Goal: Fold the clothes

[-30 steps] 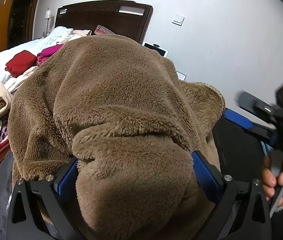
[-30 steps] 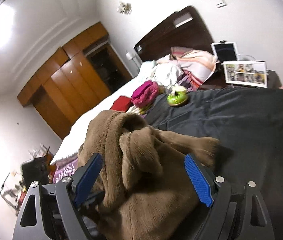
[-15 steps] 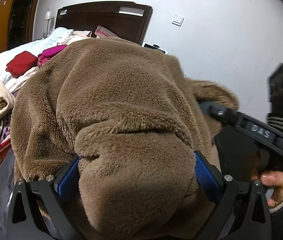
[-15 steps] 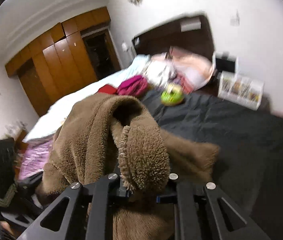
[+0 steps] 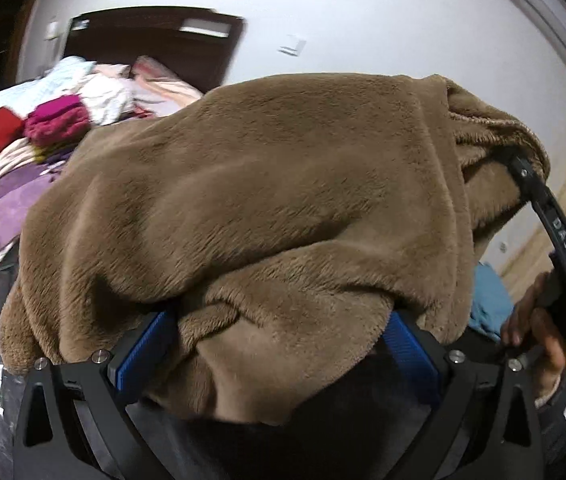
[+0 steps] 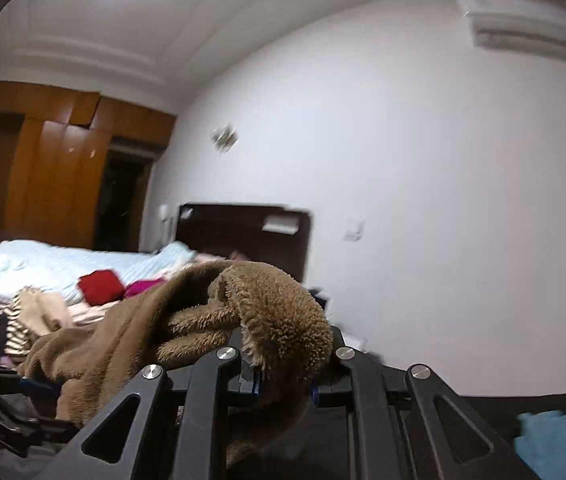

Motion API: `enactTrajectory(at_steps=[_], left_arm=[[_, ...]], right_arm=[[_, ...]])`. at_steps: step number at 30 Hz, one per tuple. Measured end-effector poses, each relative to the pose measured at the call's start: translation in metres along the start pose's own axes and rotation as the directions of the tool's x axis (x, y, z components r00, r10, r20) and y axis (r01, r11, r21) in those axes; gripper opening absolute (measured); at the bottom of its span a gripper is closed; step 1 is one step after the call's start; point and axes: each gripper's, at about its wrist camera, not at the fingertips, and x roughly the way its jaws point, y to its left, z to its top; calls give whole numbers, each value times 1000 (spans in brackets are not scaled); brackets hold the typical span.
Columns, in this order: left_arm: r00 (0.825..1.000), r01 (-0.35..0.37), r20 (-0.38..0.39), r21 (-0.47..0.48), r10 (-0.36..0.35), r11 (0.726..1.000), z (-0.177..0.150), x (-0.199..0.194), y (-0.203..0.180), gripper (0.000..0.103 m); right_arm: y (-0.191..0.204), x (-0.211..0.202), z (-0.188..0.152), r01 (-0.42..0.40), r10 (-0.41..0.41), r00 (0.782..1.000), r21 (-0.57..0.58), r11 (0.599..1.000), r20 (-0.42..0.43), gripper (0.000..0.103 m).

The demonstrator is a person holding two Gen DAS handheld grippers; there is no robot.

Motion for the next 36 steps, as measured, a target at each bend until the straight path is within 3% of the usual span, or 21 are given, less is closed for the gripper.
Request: enactTrajectory(at_steps=[5, 11, 14, 21, 26, 30, 33, 36], left_arm=[[997, 70, -23, 128, -68, 989, -14, -11, -43, 102], [994, 107, -52, 269, -97, 957, -29, -19, -87, 102], [993, 117, -66, 308, -101, 944, -37, -17, -103, 102], [989, 124, -118, 316, -91, 941, -58, -6, -129, 102], [985, 141, -141, 358, -96, 923, -50, 12, -143, 102], [983, 169, -131, 420, -125, 892, -50, 5, -166, 102], [983, 180, -104, 466, -148, 866, -51, -8, -189, 102], [988, 157, -77, 488, -137, 858, -41, 1, -196, 102]], right_arm=[[-28, -48, -9, 91, -91, 995, 9, 996, 45, 17], [-61, -105, -20, 198, -199, 976, 23, 980, 93, 17], [-78, -118, -40, 227, -228, 973, 22, 974, 32, 17], [-123, -132, -86, 244, -236, 963, 54, 968, -129, 17], [-137, -139, -101, 259, -247, 956, 58, 964, -157, 17], [-148, -145, -113, 269, -255, 950, 59, 961, -179, 17], [-148, -145, -115, 251, -237, 952, 51, 967, -193, 17], [-156, -144, -119, 182, -152, 965, 126, 975, -211, 18]])
